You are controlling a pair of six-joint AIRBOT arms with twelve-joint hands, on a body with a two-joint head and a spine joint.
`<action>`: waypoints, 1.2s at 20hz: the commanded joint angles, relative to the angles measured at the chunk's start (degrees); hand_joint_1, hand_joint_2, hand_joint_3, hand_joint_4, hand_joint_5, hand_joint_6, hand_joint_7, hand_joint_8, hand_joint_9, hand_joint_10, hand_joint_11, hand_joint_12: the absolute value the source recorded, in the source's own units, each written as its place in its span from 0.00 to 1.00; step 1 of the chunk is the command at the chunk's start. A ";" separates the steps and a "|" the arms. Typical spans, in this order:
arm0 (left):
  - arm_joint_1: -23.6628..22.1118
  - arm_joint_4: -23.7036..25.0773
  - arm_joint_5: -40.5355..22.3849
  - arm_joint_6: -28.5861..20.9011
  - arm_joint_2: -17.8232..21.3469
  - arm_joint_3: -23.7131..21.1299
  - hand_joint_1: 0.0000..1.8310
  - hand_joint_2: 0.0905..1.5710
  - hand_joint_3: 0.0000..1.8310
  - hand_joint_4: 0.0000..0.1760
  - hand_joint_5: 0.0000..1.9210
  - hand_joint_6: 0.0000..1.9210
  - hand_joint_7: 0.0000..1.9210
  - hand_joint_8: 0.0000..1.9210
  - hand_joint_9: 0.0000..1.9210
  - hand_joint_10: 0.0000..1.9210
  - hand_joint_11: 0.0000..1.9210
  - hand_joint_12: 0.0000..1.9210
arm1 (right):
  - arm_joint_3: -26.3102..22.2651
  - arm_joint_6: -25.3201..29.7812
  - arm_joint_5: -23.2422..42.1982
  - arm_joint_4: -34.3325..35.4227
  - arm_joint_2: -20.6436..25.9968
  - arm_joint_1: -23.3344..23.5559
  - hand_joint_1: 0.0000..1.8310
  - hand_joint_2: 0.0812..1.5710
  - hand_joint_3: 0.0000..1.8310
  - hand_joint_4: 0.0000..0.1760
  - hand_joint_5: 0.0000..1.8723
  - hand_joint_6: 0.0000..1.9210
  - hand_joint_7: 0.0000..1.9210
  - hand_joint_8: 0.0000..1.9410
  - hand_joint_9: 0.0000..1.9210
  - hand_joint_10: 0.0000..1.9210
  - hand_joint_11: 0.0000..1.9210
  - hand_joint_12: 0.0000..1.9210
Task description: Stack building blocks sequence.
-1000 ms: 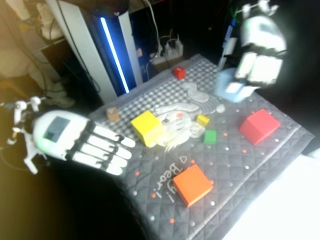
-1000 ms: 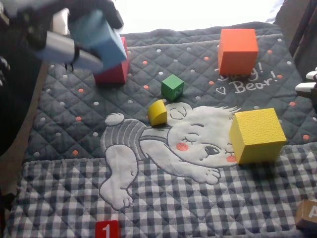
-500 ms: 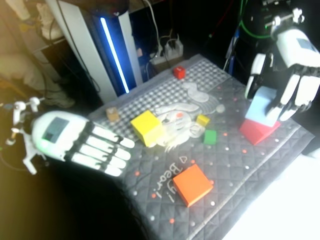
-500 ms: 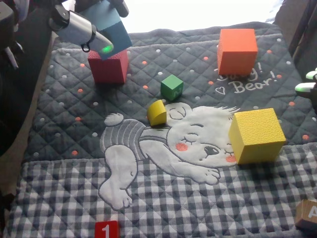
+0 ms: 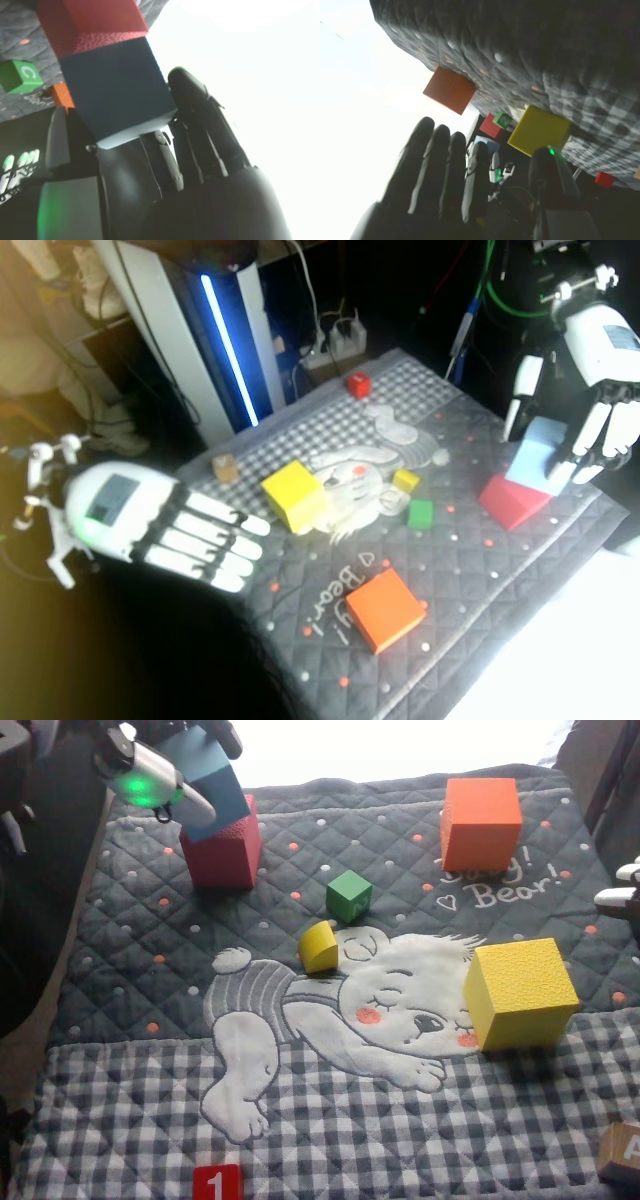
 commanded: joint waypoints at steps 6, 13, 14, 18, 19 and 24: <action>-0.76 -0.67 -3.74 0.66 -1.24 1.34 0.75 0.69 0.01 0.00 0.62 0.21 0.42 0.65 0.47 0.69 0.38 0.70 | 0.46 0.14 6.64 1.57 -0.02 0.62 0.48 0.71 0.00 0.45 0.23 0.00 0.18 0.00 0.15 0.00 0.08 0.17; -0.46 -0.69 -3.53 1.04 -1.60 1.65 0.56 0.59 0.00 0.46 0.26 0.00 0.22 0.00 0.19 0.09 0.05 0.51 | 0.51 0.14 6.64 1.52 -0.05 0.63 0.48 0.71 0.00 0.37 0.24 0.00 0.18 0.00 0.17 0.00 0.09 0.18; -0.51 -0.70 -3.61 1.04 -1.59 1.62 0.53 0.58 0.00 0.64 0.21 0.00 0.18 0.00 0.16 0.03 0.03 0.47 | 0.51 0.14 6.65 1.52 -0.05 0.63 0.48 0.71 0.00 0.37 0.23 0.00 0.18 0.00 0.16 0.00 0.08 0.18; -0.44 -0.70 -4.30 1.04 -1.35 1.08 0.50 0.58 0.00 0.83 0.15 0.00 0.11 0.00 0.12 0.00 0.00 0.50 | 0.47 0.14 6.65 1.53 -0.05 0.63 0.47 0.71 0.00 0.37 0.23 0.00 0.18 0.00 0.16 0.00 0.09 0.18; -0.31 -0.73 -4.83 1.04 -1.06 0.70 0.49 0.57 0.00 0.85 0.13 0.00 0.11 0.00 0.12 0.00 0.00 0.49 | 0.43 0.15 6.65 1.53 -0.04 0.63 0.47 0.71 0.00 0.36 0.23 0.00 0.19 0.00 0.17 0.01 0.09 0.18; 1.14 -8.92 -10.34 8.27 2.11 -3.39 0.46 0.56 0.00 1.00 0.05 0.00 0.02 0.00 0.09 0.00 0.00 0.54 | 0.57 0.16 6.95 1.49 0.28 1.89 0.48 0.71 0.00 0.32 0.24 0.00 0.19 0.00 0.17 0.00 0.09 0.18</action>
